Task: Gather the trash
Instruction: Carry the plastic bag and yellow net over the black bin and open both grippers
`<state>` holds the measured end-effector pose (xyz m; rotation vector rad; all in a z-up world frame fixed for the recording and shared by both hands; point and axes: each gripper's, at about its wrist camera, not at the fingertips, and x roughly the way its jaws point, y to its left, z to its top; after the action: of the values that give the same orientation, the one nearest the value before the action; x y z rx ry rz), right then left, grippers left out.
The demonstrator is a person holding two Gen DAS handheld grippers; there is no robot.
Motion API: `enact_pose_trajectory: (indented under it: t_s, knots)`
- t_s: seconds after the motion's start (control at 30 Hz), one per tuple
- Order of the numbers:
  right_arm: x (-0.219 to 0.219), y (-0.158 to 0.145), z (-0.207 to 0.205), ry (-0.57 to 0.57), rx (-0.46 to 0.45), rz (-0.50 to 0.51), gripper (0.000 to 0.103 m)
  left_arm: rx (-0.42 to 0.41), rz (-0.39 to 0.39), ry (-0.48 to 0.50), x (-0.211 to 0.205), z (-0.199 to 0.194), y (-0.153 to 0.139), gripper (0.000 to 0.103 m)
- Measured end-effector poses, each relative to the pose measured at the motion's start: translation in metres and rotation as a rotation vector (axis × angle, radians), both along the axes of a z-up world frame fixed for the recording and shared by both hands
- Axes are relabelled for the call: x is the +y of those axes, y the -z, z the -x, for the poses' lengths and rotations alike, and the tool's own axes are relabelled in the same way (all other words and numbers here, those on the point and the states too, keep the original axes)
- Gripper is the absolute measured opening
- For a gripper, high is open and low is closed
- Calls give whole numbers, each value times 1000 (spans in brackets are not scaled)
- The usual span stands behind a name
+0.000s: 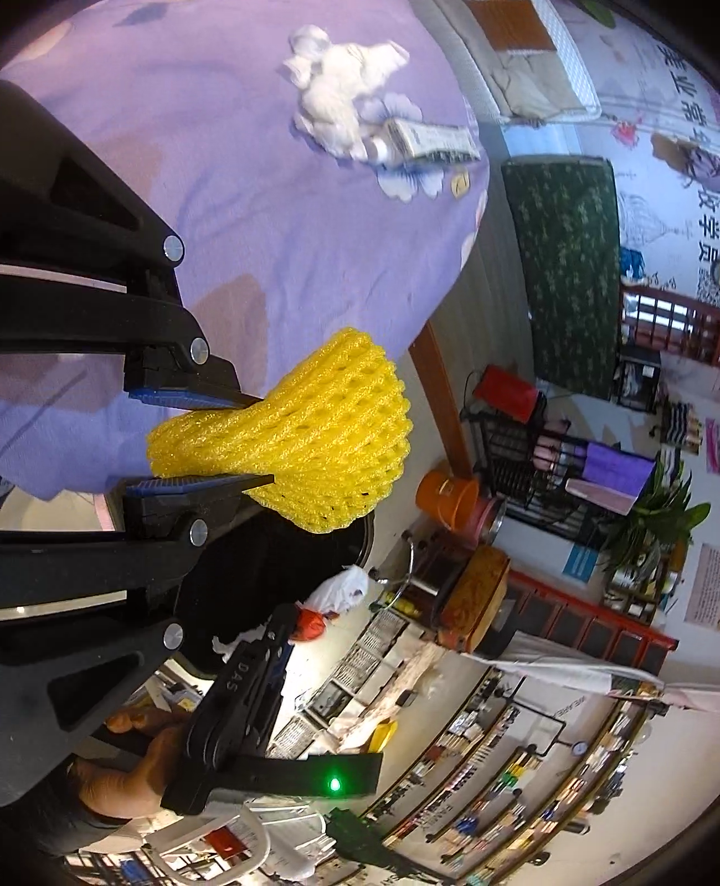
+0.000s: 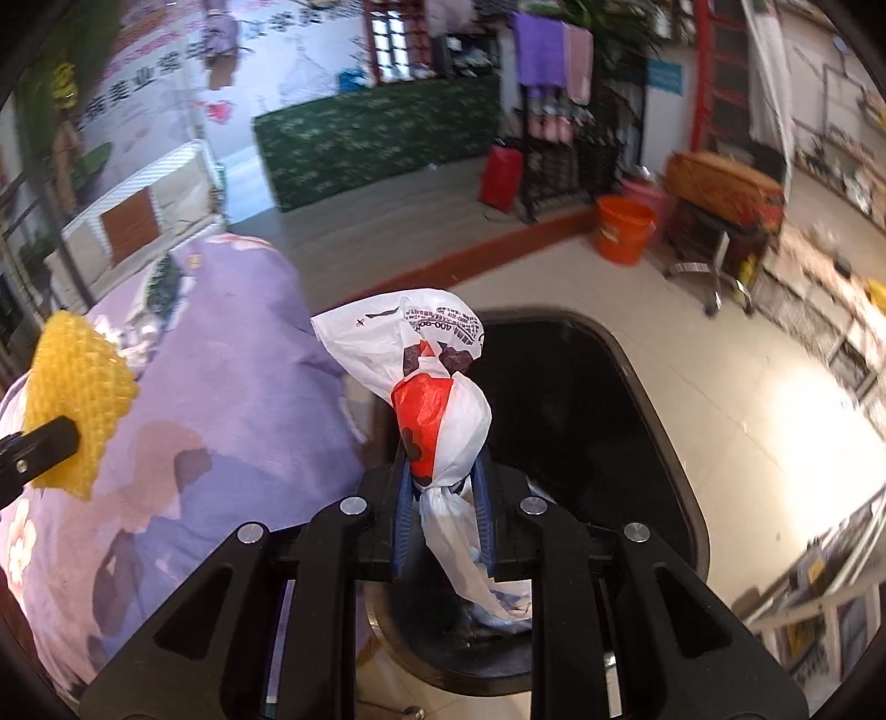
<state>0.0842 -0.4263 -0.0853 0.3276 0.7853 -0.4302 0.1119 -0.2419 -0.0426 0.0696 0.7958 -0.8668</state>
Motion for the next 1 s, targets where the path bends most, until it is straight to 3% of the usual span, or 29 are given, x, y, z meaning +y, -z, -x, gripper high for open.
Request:
enact_pose_trajectory:
  t_s: [0.2,0.27,0.33,0.43,1.0]
  knots:
    - [-26,36,-2,90,75,-96,21,8,-36,58,-31,3,10,19]
    - [-31,46,0,105,95,-120,26,10,-47,70,-38,6,12,19]
    - [-34,50,4,119,95,-122,42,15,-57,85,-45,7,15,19]
    - [-36,45,12,136,63,-118,50,23,-68,103,-55,6,19,19]
    - [-59,0,56,262,-39,-16,51,72,-119,241,-122,15,35,19]
